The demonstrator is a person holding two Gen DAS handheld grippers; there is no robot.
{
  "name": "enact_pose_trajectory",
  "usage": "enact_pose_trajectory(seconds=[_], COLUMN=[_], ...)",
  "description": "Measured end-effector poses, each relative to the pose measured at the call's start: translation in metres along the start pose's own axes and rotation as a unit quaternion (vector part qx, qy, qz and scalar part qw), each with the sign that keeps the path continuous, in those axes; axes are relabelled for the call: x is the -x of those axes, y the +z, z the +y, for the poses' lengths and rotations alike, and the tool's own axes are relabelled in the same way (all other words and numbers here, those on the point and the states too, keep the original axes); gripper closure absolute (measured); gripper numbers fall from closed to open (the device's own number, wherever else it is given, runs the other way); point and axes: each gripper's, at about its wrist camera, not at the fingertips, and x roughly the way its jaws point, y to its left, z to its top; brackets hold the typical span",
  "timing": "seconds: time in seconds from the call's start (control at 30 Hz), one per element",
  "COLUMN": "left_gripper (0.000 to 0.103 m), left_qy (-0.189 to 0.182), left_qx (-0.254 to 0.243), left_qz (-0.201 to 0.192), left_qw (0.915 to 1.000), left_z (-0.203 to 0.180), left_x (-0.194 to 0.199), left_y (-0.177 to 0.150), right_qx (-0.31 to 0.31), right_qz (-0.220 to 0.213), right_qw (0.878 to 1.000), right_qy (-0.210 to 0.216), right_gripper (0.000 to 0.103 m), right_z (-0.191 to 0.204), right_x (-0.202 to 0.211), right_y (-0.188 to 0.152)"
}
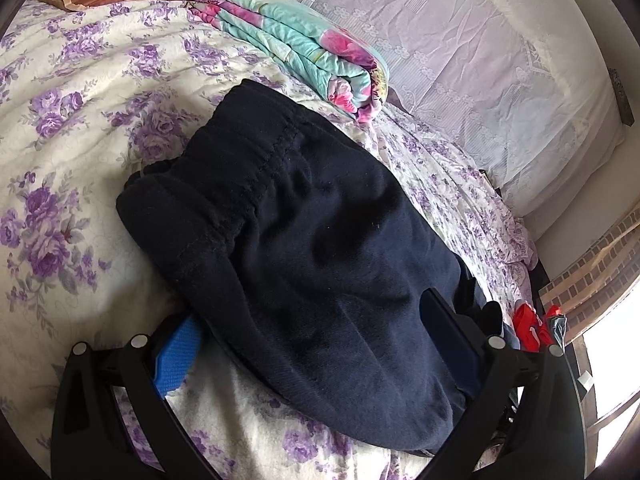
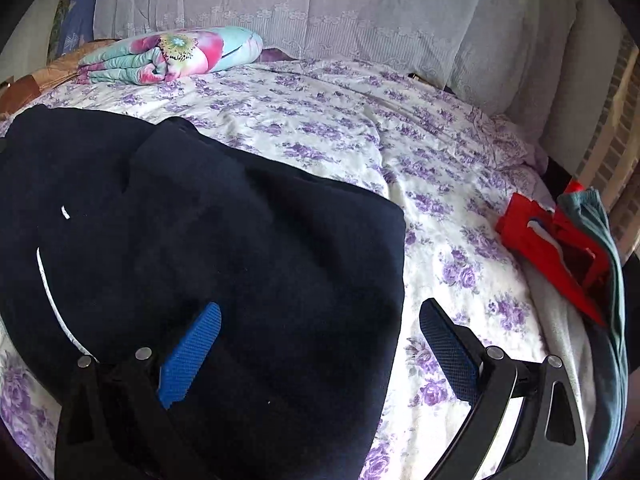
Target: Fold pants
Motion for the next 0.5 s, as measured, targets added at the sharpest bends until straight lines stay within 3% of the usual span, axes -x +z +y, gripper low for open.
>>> enact_pose_trajectory(seconds=[0.27, 0.5], left_gripper=[0.005, 0.005], left_qy=[-0.004, -0.005], left_qx=[0.002, 0.002], left_qz=[-0.002, -0.003], left_qw=[1.0, 1.0], left_z=[0.001, 0.001], left_x=[0.0, 0.0], left_y=[0.001, 0.001], right_qx=[-0.021, -0.027], right_qz=[0.009, -0.001], right_qw=[0.999, 0.999], right_qy=[0.029, 0.029], right_gripper=[0.004, 0.004], right_z=[-0.011, -0.013], right_x=[-0.003, 0.0], right_y=[0.0, 0.0])
